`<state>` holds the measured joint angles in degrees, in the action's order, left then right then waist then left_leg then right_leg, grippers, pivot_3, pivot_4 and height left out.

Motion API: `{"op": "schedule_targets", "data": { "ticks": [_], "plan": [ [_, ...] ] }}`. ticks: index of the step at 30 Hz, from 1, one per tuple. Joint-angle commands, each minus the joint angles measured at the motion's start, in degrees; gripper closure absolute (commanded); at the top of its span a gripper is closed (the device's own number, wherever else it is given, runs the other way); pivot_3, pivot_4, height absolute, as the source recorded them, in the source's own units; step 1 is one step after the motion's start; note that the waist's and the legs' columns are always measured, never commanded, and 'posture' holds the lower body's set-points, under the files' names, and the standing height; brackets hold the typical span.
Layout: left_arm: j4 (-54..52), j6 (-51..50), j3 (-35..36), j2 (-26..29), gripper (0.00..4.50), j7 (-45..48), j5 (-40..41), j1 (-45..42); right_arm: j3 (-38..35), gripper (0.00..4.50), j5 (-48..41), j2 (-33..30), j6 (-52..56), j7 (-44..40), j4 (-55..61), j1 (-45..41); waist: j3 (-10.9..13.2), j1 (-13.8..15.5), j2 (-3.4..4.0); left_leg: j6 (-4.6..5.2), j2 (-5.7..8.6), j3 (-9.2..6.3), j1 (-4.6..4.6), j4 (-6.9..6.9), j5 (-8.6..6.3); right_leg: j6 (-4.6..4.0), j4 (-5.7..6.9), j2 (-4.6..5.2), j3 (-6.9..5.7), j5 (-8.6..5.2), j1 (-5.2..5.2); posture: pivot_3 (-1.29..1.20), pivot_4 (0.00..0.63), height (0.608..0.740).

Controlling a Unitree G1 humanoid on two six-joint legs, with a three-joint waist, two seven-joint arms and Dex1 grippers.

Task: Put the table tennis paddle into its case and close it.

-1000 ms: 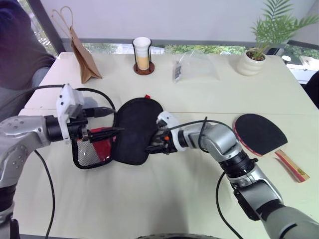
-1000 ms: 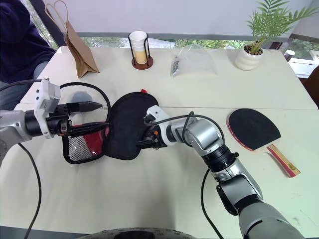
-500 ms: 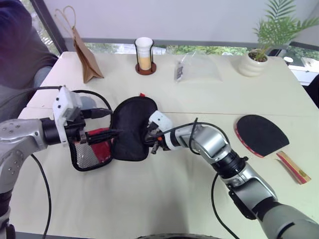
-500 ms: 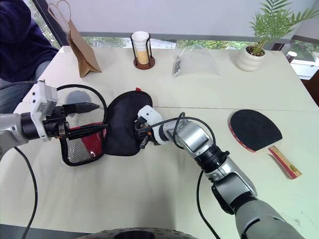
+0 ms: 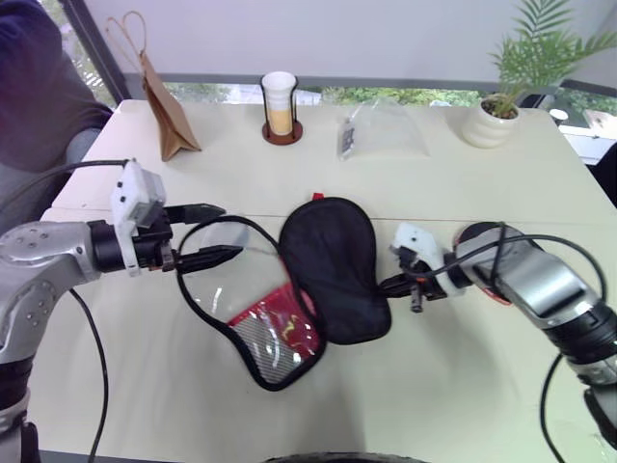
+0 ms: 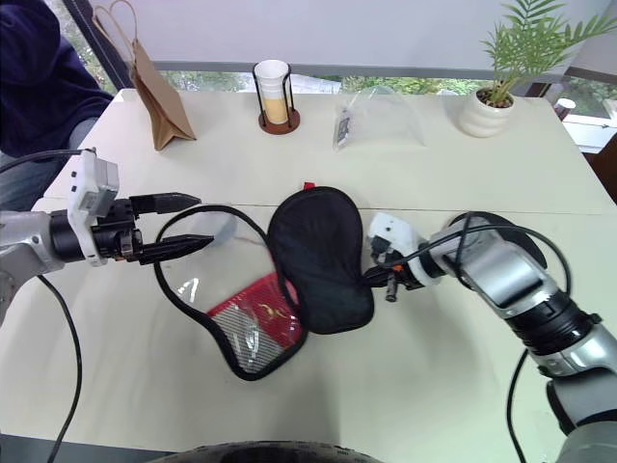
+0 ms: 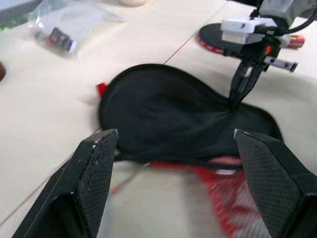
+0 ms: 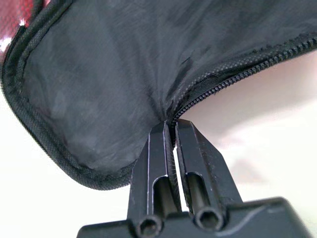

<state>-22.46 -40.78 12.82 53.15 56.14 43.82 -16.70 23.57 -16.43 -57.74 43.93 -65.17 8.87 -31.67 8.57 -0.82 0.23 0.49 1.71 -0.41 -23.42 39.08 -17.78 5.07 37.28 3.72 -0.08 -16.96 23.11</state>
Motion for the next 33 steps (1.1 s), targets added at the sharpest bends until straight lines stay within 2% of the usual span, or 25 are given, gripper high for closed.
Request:
{"op": "schedule_targets", "data": {
  "ticks": [1,6,12,13,16,19,21,25,29,33],
  "plan": [
    [-0.56,1.07,-0.41,-0.57,0.58,0.00,-0.46,-1.01,-3.51,4.42,2.38,-3.11,-7.14,-3.81,-5.01,0.34,0.01,0.04,-0.01,-0.03,0.00,0.00,0.00,0.00,0.02,0.00,0.00,0.00,0.00,0.00,0.00,0.00,0.150,0.740],
    [-0.57,1.19,-1.70,-1.58,0.58,-0.01,-1.01,-1.98,-4.49,4.42,5.01,-4.52,-13.63,-8.42,-13.09,-0.60,0.01,0.20,-0.01,-0.10,-0.01,0.00,0.00,0.02,0.06,0.00,-0.01,0.00,0.00,0.00,-0.02,0.00,0.150,0.740],
    [-0.65,1.20,-3.12,-2.62,0.58,-0.16,-1.64,-3.00,-4.20,4.42,8.33,-1.95,-17.42,-9.46,-20.08,-2.97,0.01,0.17,-0.01,-0.19,-0.01,0.01,0.00,0.04,0.11,0.00,-0.01,0.01,0.00,0.00,-0.03,0.00,0.150,0.740],
    [-0.72,1.17,-3.25,-2.77,0.58,-0.13,-1.70,-3.06,-4.44,3.85,8.63,-1.55,-17.58,-9.18,-20.61,-3.14,0.01,0.17,-0.02,-0.20,-0.01,0.01,0.00,0.04,0.12,0.00,-0.01,0.00,0.00,0.00,-0.03,0.00,0.150,0.740],
    [-0.61,1.31,-4.00,-3.22,0.58,0.23,-2.09,-3.31,-6.75,2.63,7.98,-1.82,-16.48,-9.04,-19.92,-3.15,0.01,0.18,-0.01,-0.21,-0.02,0.01,0.00,0.05,0.12,0.00,0.00,0.00,0.00,0.00,-0.03,0.00,0.150,0.740],
    [0.43,2.16,-5.68,-3.78,0.58,1.21,-3.27,-4.23,-10.35,1.05,7.34,-4.13,-14.59,-8.50,-17.66,-2.74,0.02,0.41,-0.01,-0.22,-0.02,0.02,-0.01,0.05,0.12,0.00,0.00,0.00,0.00,0.00,-0.03,0.00,0.150,0.740],
    [1.53,2.96,-7.05,-4.37,0.58,2.19,-4.03,-5.20,-15.26,0.06,6.19,-6.68,-10.95,-6.80,-14.72,-1.79,0.06,0.62,0.06,-0.22,-0.02,0.02,-0.02,0.05,0.12,0.00,0.00,0.00,0.00,0.00,-0.02,0.00,0.150,0.740],
    [3.07,4.12,-8.62,-5.34,0.58,3.54,-5.00,-6.50,-23.73,0.06,4.77,-10.85,-6.66,-3.49,-9.08,3.61,0.08,1.15,0.10,-0.22,-0.02,0.02,-0.02,0.06,0.12,0.00,0.00,0.00,0.00,0.00,-0.01,0.00,0.150,0.740],
    [5.19,5.18,-10.63,-6.42,0.58,5.68,-5.77,-8.41,-37.13,0.06,5.22,-14.38,-2.06,-1.11,-3.70,17.18,0.08,1.73,0.09,-0.19,-0.05,0.02,-0.02,0.04,0.11,0.00,0.01,0.00,0.00,0.00,-0.03,0.00,0.150,0.740],
    [6.76,5.91,-12.65,-7.31,0.58,8.24,-6.44,-10.46,-50.19,0.06,8.09,-13.38,-1.62,-1.00,-0.91,34.08,0.08,2.20,0.09,-0.15,-0.04,0.03,-0.02,0.09,0.09,0.01,-0.01,0.00,0.00,0.00,-0.13,0.00,0.150,0.740]
  ]
}}
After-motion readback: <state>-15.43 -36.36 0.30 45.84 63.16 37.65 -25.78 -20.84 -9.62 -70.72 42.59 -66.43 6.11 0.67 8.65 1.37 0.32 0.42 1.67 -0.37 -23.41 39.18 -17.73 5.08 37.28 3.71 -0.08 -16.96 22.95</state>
